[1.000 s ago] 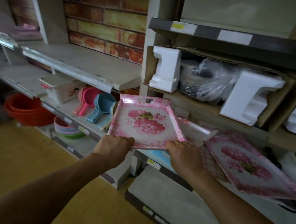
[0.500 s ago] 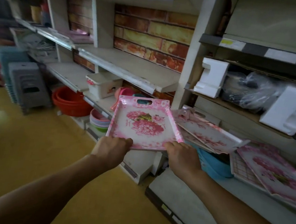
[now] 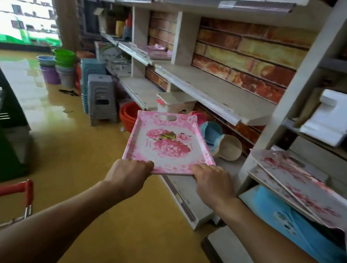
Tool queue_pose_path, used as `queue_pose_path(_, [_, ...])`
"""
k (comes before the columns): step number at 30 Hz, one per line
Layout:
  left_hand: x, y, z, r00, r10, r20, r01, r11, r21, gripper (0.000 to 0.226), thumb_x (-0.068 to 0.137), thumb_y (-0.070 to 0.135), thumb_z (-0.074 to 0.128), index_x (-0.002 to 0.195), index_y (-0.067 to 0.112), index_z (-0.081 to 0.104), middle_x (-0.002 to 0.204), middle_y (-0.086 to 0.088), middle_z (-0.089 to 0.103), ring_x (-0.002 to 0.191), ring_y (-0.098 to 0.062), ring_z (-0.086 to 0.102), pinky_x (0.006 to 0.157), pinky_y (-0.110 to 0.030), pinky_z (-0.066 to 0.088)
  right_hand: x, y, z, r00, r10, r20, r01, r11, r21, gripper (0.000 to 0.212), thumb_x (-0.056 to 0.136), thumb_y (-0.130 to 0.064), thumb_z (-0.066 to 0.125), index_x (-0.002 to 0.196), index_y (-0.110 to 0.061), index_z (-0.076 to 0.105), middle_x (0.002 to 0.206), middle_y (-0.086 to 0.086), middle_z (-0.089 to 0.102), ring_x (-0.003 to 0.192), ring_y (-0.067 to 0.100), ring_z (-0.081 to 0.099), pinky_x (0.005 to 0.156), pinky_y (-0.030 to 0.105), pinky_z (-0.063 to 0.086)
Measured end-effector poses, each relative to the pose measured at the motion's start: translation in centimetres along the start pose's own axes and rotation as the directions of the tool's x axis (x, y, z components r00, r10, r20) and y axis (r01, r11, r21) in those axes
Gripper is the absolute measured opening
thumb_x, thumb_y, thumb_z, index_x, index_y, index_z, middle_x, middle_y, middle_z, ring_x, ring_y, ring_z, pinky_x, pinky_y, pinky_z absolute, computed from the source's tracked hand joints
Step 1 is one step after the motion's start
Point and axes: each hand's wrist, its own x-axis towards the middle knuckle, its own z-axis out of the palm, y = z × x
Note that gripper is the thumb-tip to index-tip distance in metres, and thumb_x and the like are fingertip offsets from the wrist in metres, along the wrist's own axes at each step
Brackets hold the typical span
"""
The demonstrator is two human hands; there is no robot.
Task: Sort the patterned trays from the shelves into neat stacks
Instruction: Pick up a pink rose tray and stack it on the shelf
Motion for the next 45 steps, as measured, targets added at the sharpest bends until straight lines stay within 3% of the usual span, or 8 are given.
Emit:
queue_pose_path(3, [0.9,-1.8,0.4,0.998,-0.054,0.015,0.053,0.998,0.024,0.018,0.100,0.035,0.036,0.106,0.026,0.050,0.096,0.003,0.068,0.082,-0.023,0.065,0.058,-0.030,0.044,3.0,-0.4,2.0,0.998,-0.049,-0.026,0.050,0.998,0.028,0.015,0.088,-0.014,0.056,0.099,-0.021,0.064,0.087,-0.002,0.068,0.078,0.022,0.065,0.063,0.034,0.050])
queue_pose_path(8, [3.9,-4.5,1.0,0.989,-0.149,0.023,0.147,0.986,0.078,0.019,0.100,0.035,0.036,0.106,0.025,0.051,0.095,0.003,0.068,0.080,-0.024,0.066,0.061,-0.032,0.049,8.9,-0.1,4.7,0.990,-0.127,-0.066,0.130,0.990,0.049,0.026,0.064,-0.006,0.076,0.084,-0.021,0.068,0.067,-0.004,0.065,0.057,0.019,0.062,0.048,0.029,0.046])
queue_pose_path(16, [8.2,-7.1,1.3,0.957,-0.291,-0.015,0.289,0.945,0.155,0.021,0.101,0.037,0.035,0.108,0.026,0.052,0.090,0.004,0.068,0.071,-0.020,0.066,0.060,-0.034,0.056,17.1,1.1,7.8,0.953,-0.244,-0.180,0.267,0.957,0.115,0.022,0.063,-0.011,0.078,0.080,-0.022,0.070,0.063,-0.004,0.064,0.053,0.017,0.060,0.046,0.024,0.043])
queue_pose_path(25, [10.0,-11.9,2.3,0.916,-0.400,-0.009,0.394,0.897,0.200,0.024,0.102,0.041,0.033,0.109,0.026,0.050,0.093,0.003,0.067,0.070,-0.017,0.064,0.055,-0.029,0.049,24.4,-1.7,11.4,0.908,-0.334,-0.254,0.394,0.886,0.244,0.018,0.071,-0.007,0.075,0.084,-0.019,0.071,0.071,-0.004,0.067,0.058,0.018,0.062,0.051,0.027,0.047])
queue_pose_path(33, [14.0,-19.9,4.9,0.908,-0.420,-0.011,0.416,0.895,0.165,0.024,0.101,0.042,0.036,0.113,0.026,0.049,0.099,0.004,0.067,0.076,-0.013,0.065,0.064,-0.029,0.056,32.8,-5.3,14.7,0.895,-0.358,-0.267,0.419,0.879,0.227,0.013,0.077,-0.010,0.072,0.086,-0.020,0.071,0.072,-0.004,0.067,0.059,0.017,0.062,0.051,0.029,0.048])
queue_pose_path(45, [20.6,-35.1,6.7,0.908,-0.418,-0.026,0.417,0.897,0.146,0.023,0.101,0.040,0.035,0.110,0.026,0.050,0.098,0.003,0.067,0.077,-0.016,0.065,0.055,-0.027,0.044,47.3,-12.2,17.8,0.890,-0.371,-0.264,0.422,0.890,0.171,0.014,0.075,-0.009,0.073,0.086,-0.018,0.071,0.071,-0.002,0.066,0.058,0.018,0.061,0.048,0.027,0.042])
